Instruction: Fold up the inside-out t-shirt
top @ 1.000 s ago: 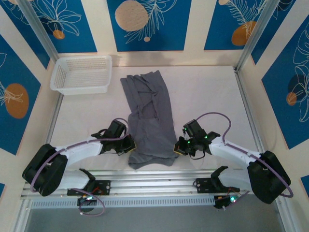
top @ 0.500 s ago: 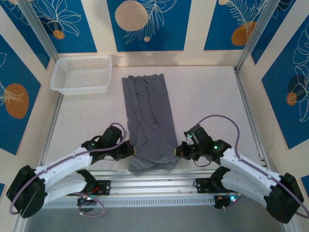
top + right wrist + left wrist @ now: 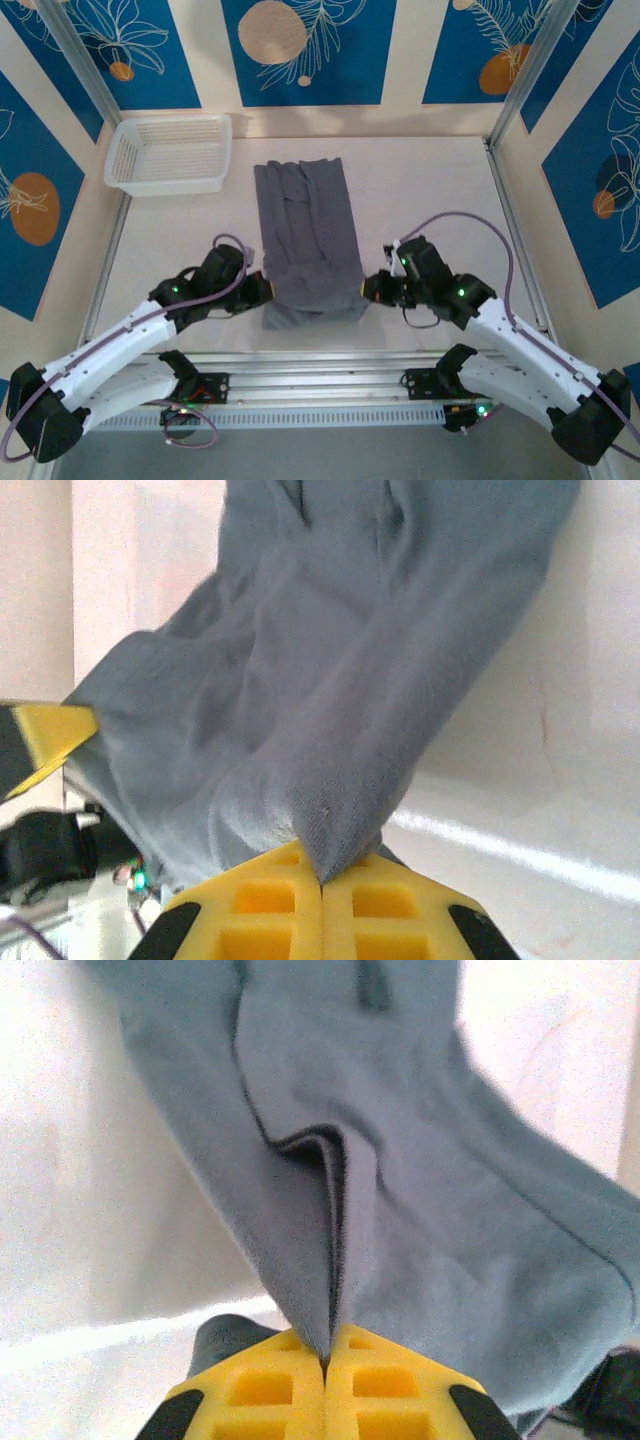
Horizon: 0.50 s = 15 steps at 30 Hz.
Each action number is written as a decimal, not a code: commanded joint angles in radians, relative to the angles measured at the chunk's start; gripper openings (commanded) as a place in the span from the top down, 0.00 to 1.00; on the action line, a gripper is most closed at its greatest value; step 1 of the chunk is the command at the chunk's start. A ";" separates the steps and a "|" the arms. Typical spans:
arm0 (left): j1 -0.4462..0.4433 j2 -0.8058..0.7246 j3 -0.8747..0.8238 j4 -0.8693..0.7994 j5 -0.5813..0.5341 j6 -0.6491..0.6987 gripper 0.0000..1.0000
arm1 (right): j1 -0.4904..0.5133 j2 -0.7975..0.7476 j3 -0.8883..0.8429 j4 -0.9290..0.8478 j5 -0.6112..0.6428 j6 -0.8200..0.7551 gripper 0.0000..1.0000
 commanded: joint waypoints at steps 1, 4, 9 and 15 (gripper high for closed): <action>0.063 0.050 0.136 -0.009 -0.131 0.124 1.00 | -0.072 0.112 0.140 0.079 0.062 -0.124 1.00; 0.148 0.145 0.218 0.080 -0.101 0.177 1.00 | -0.157 0.236 0.256 0.134 0.030 -0.161 1.00; 0.256 0.330 0.327 0.241 -0.075 0.257 1.00 | -0.243 0.452 0.460 0.196 -0.011 -0.219 1.00; 0.355 0.540 0.470 0.370 -0.034 0.267 1.00 | -0.316 0.713 0.721 0.203 -0.089 -0.257 1.00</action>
